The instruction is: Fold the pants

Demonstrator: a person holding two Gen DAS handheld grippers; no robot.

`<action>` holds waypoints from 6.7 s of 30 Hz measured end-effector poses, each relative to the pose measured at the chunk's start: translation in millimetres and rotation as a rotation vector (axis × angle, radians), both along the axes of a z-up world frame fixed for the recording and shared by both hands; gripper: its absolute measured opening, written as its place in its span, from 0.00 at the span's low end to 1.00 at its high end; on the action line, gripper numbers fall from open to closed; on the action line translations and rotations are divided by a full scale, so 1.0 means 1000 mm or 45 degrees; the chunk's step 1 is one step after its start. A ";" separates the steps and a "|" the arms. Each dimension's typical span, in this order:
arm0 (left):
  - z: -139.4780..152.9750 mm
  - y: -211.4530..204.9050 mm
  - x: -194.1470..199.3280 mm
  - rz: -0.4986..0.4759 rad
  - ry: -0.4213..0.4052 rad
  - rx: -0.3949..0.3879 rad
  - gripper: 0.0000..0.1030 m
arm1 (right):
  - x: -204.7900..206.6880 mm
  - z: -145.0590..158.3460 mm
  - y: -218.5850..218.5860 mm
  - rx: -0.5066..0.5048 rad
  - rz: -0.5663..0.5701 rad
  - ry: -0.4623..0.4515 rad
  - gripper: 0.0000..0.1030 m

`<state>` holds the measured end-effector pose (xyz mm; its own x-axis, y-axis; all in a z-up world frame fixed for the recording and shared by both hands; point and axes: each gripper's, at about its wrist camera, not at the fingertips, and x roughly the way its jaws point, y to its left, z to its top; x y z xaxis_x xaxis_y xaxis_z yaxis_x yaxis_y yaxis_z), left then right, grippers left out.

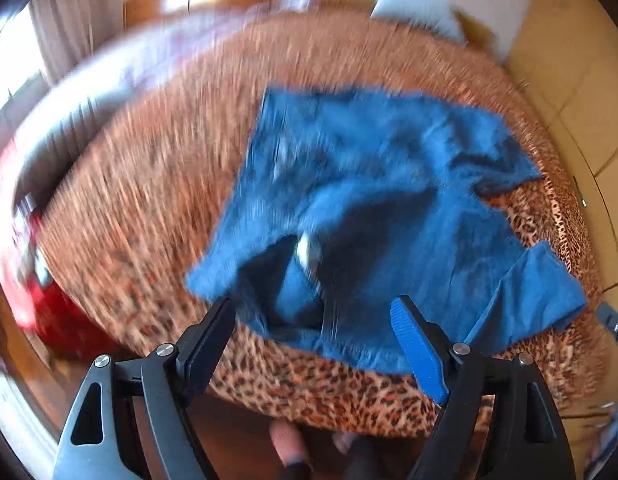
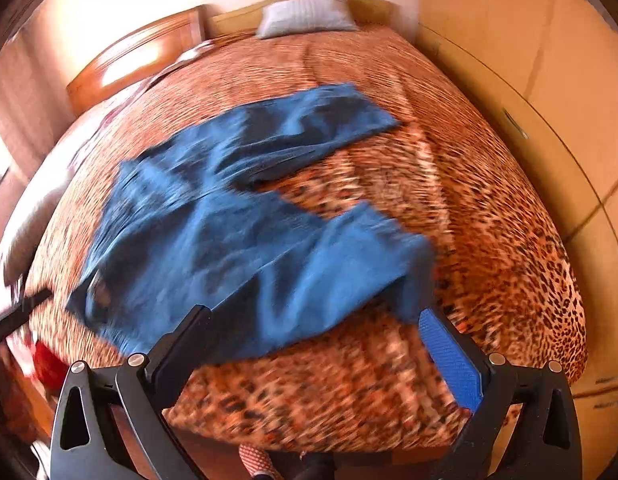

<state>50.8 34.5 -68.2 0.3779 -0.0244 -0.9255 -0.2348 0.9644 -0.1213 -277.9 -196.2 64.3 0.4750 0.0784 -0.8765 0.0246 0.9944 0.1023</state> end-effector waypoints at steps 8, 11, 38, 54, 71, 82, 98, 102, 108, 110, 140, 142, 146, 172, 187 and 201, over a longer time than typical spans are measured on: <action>-0.082 0.063 0.048 0.374 0.394 -0.486 0.75 | 0.105 -0.072 -0.092 0.193 -0.082 0.346 1.00; -0.096 0.062 0.064 0.429 0.453 -0.494 0.75 | 0.141 -0.099 -0.082 0.209 0.042 0.434 1.00; -0.087 0.062 0.111 0.223 0.514 -0.294 0.72 | 0.010 -0.058 -0.176 0.524 -0.193 0.379 0.86; -0.095 0.066 0.129 0.201 0.454 -0.161 0.46 | 0.106 -0.106 -0.169 0.024 -0.294 0.449 0.15; -0.081 0.090 0.277 0.315 0.395 -0.251 0.70 | 0.226 -0.072 -0.156 0.569 -0.455 0.207 0.58; -0.149 0.054 0.316 0.277 0.482 -0.118 0.56 | 0.319 -0.136 -0.140 0.571 -0.441 0.234 0.11; -0.124 0.147 0.368 0.428 0.324 -0.343 0.68 | 0.336 -0.086 -0.173 0.469 -0.311 0.189 0.51; -0.155 0.151 0.397 0.458 0.418 -0.393 0.68 | 0.373 -0.094 -0.154 0.451 -0.251 0.241 0.52; -0.180 0.142 0.415 0.450 0.482 -0.420 0.68 | 0.424 -0.112 -0.125 0.436 -0.188 0.274 0.63; -0.184 0.143 0.427 0.449 0.481 -0.418 0.68 | 0.441 -0.117 -0.116 0.420 -0.161 0.280 0.64; -0.089 0.044 0.405 0.090 0.109 0.195 0.20 | 0.394 -0.028 -0.052 0.145 0.050 0.036 0.13; -0.067 0.041 0.378 0.075 0.030 0.218 0.20 | 0.378 -0.011 -0.056 0.165 0.043 0.000 0.13; -0.032 0.040 0.308 0.057 -0.072 0.240 0.20 | 0.323 0.020 -0.064 0.215 0.019 -0.077 0.14; -0.042 0.112 0.059 0.295 0.259 -0.235 0.55 | 0.004 -0.038 -0.133 0.477 -0.416 0.211 0.67; -0.122 0.107 0.116 0.482 0.376 -0.474 0.23 | 0.046 -0.118 -0.116 0.916 -0.679 0.278 0.50; -0.055 0.119 0.067 0.225 0.284 -0.488 0.06 | -0.008 -0.035 -0.134 0.986 -0.504 0.098 0.12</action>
<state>117.5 153.0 -123.2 0.2004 -0.3328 -0.9215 -0.4517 0.8032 -0.3883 -286.0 -330.3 29.0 0.5352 0.5069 -0.6757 0.3879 0.5632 0.7297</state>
